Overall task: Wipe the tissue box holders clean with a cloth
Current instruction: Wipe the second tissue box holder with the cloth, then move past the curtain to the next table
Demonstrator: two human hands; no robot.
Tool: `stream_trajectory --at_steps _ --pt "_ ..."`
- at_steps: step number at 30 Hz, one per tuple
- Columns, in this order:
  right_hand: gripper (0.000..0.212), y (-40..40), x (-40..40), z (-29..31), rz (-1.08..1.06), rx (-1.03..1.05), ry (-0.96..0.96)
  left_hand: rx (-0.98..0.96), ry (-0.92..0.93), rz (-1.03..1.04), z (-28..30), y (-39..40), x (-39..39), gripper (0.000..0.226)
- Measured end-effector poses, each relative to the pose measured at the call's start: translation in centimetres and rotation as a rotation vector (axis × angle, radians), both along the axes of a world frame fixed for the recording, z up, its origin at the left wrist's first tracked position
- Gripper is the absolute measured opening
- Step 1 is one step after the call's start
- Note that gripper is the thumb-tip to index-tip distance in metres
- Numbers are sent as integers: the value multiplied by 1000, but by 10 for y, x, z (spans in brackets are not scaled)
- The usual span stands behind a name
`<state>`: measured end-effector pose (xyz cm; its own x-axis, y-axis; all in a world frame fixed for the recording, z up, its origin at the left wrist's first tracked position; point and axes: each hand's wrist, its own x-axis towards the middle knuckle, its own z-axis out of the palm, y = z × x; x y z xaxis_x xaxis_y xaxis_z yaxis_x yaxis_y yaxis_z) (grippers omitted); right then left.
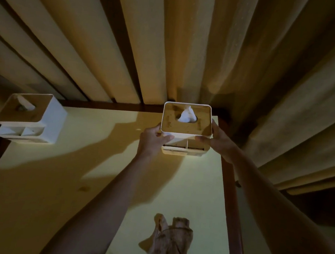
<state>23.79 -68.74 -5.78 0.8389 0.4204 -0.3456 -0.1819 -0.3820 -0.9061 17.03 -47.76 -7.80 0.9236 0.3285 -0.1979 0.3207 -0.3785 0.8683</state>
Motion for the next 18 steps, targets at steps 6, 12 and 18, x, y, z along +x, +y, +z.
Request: stream_trajectory --at_steps 6,12,18 --pt "73 2 -3 -1 -5 -20 3 35 98 -48 -5 12 -4 64" --pt "87 -7 -47 -9 -183 -124 -99 35 172 32 0 5 -66 67" --pt "66 -41 -154 -38 -38 -249 -156 105 269 -328 -8 -30 -170 45"
